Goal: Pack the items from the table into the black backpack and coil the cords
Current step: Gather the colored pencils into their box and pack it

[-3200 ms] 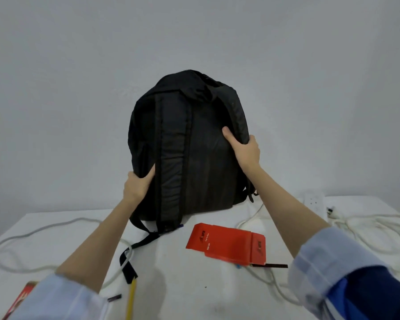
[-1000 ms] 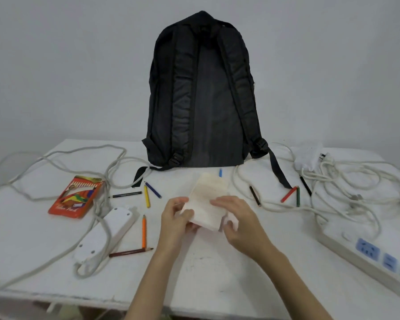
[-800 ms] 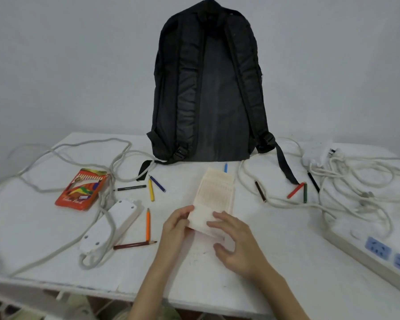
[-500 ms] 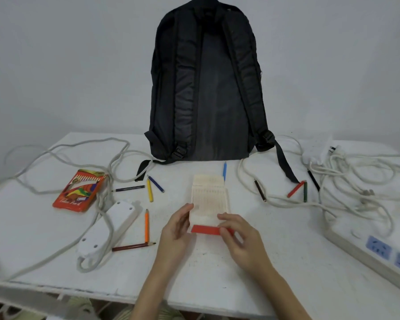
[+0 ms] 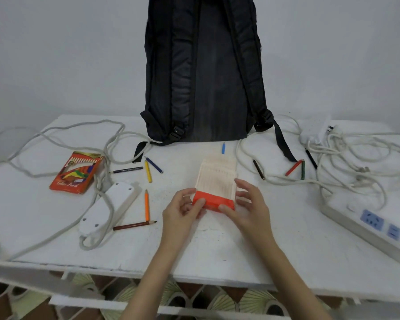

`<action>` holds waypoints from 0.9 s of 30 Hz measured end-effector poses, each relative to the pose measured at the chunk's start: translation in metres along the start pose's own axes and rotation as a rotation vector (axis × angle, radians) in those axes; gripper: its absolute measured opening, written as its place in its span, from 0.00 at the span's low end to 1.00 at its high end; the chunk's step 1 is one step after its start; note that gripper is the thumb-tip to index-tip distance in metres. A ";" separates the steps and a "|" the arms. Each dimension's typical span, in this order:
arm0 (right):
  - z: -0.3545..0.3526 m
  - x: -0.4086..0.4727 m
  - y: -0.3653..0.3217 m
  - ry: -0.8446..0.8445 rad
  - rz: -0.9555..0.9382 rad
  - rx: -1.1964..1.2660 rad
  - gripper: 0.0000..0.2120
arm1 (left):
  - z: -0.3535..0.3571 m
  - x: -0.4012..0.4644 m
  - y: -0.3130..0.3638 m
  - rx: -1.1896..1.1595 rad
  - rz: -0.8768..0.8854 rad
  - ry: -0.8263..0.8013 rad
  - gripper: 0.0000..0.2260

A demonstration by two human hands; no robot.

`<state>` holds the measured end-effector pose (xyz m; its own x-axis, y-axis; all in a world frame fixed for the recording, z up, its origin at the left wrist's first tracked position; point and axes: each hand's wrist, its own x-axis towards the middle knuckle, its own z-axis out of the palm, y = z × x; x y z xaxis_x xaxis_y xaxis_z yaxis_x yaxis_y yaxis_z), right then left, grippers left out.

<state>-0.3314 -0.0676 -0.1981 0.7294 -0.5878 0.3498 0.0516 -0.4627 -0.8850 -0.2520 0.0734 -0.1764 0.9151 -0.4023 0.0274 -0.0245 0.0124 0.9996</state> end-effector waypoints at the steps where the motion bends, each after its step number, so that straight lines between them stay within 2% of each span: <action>1: 0.000 0.000 -0.001 0.002 -0.024 -0.001 0.28 | 0.000 0.000 -0.001 -0.001 -0.004 0.012 0.09; 5: 0.001 0.000 -0.002 0.012 -0.085 -0.039 0.18 | -0.004 0.000 -0.005 0.030 0.059 0.006 0.13; 7: 0.002 0.000 0.001 0.024 -0.071 -0.067 0.17 | -0.005 0.000 -0.005 0.035 0.073 -0.009 0.14; 15: 0.008 -0.001 0.007 -0.004 -0.056 -0.230 0.09 | -0.002 0.001 -0.009 0.093 0.051 -0.073 0.09; 18: 0.004 -0.001 0.004 -0.026 -0.038 -0.203 0.04 | -0.002 0.001 -0.009 0.099 0.054 -0.105 0.02; 21: 0.003 -0.002 0.002 -0.061 -0.036 -0.182 0.04 | -0.004 0.002 -0.008 0.105 0.086 -0.119 0.01; 22: 0.003 -0.002 0.002 -0.070 -0.028 -0.180 0.04 | -0.003 0.002 -0.006 0.104 0.095 -0.121 0.03; 25: 0.003 -0.002 0.000 -0.039 -0.009 -0.178 0.04 | -0.002 0.001 -0.006 0.091 0.088 -0.106 0.17; 27: 0.002 0.000 -0.001 -0.002 0.019 -0.149 0.12 | 0.001 0.001 -0.007 0.055 0.071 -0.087 0.19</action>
<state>-0.3300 -0.0663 -0.1980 0.7303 -0.5967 0.3324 -0.0640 -0.5443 -0.8364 -0.2513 0.0718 -0.1834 0.8719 -0.4803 0.0953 -0.1119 -0.0060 0.9937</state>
